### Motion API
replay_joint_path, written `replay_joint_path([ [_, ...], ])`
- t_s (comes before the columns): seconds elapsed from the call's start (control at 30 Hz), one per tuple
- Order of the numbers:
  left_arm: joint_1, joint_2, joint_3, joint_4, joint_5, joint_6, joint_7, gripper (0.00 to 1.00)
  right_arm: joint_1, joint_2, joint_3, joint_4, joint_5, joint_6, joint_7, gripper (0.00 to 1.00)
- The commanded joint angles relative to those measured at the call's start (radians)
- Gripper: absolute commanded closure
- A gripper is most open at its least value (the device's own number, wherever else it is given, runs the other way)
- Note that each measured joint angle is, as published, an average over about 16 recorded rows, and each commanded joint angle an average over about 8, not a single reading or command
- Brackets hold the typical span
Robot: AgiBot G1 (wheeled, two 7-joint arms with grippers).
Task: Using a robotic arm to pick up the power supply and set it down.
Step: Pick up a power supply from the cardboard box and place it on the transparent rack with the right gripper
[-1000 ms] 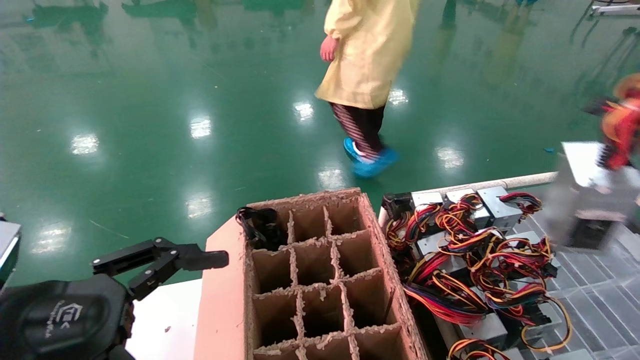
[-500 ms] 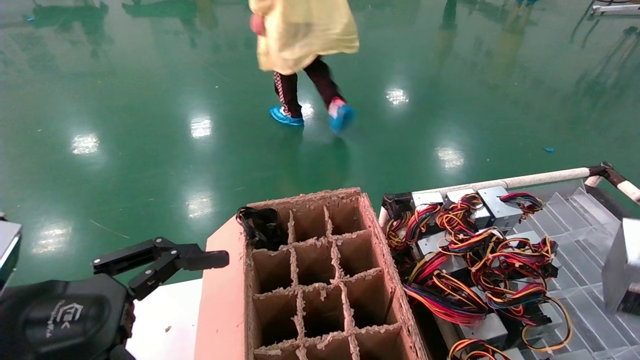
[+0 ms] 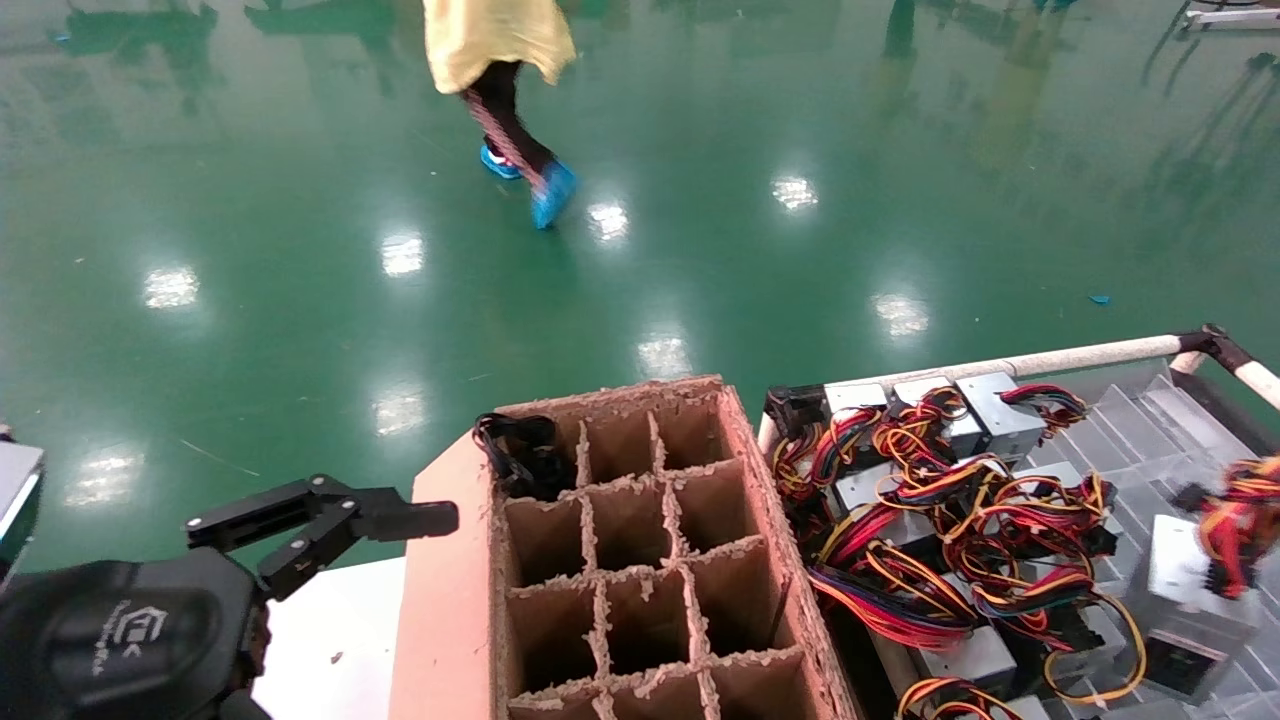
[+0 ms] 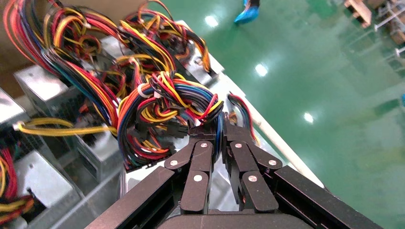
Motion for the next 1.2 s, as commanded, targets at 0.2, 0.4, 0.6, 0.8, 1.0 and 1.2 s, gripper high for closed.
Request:
replay_joint_path([
  [0.2, 0.0, 0.0, 0.0, 0.0, 0.0, 0.0, 0.0, 0.0, 0.024, -0.039, -0.038, -0.027, -0.005, -0.009, 0.004, 1.0],
  [0.4, 0.0, 0.0, 0.0, 0.0, 0.0, 0.0, 0.0, 0.0, 0.025, -0.05, -0.063, -0.061, 0.006, -0.009, 0.004, 1.0],
  [0.6, 0.0, 0.0, 0.0, 0.0, 0.0, 0.0, 0.0, 0.0, 0.014, -0.039, -0.079, -0.102, 0.024, -0.009, -0.013, 1.0],
  [0.8, 0.0, 0.0, 0.0, 0.0, 0.0, 0.0, 0.0, 0.0, -0.007, -0.019, -0.093, -0.147, 0.037, -0.008, -0.041, 1.0],
  [1.0, 0.0, 0.0, 0.0, 0.0, 0.0, 0.0, 0.0, 0.0, -0.019, -0.002, -0.099, -0.186, 0.051, -0.004, -0.069, 1.0],
  [1.2, 0.0, 0.0, 0.0, 0.0, 0.0, 0.0, 0.0, 0.0, -0.006, 0.009, -0.102, -0.21, 0.056, 0.014, -0.086, 1.0],
])
